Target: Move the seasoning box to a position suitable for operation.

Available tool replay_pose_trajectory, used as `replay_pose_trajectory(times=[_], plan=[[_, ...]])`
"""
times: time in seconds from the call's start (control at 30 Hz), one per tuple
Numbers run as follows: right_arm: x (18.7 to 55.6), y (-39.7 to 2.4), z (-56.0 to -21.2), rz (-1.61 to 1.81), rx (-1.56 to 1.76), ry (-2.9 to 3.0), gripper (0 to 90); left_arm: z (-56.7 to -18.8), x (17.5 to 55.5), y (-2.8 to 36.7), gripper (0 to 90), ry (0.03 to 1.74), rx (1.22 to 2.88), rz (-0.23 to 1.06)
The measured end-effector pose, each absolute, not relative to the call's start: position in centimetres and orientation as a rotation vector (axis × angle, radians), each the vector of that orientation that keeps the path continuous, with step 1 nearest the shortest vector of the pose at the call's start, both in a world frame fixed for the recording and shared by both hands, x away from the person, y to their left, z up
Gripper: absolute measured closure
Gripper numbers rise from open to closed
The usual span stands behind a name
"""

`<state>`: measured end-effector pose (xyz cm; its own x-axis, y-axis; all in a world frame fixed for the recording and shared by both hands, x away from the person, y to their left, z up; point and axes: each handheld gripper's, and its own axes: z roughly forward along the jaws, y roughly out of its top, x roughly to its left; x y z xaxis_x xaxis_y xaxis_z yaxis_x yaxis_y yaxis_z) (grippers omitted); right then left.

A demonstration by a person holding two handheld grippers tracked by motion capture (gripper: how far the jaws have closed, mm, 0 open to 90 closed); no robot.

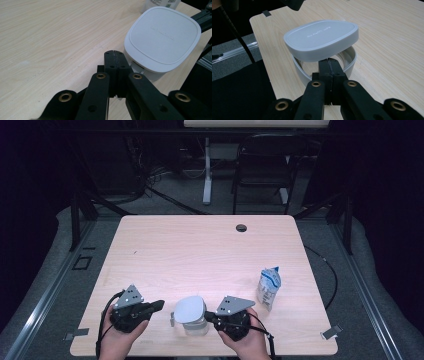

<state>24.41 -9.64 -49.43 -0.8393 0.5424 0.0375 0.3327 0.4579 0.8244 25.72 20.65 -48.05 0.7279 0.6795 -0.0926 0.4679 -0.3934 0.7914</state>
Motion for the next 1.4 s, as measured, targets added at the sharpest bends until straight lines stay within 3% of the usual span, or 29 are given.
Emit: replay_pose_trajectory(times=[1.4], plan=[[25.2, -8.5, -47.2, 1.292, 0.762, 2.485, 90.0, -48.1, 26.1, 21.7, 90.0, 0.880, 2.071, 0.312]])
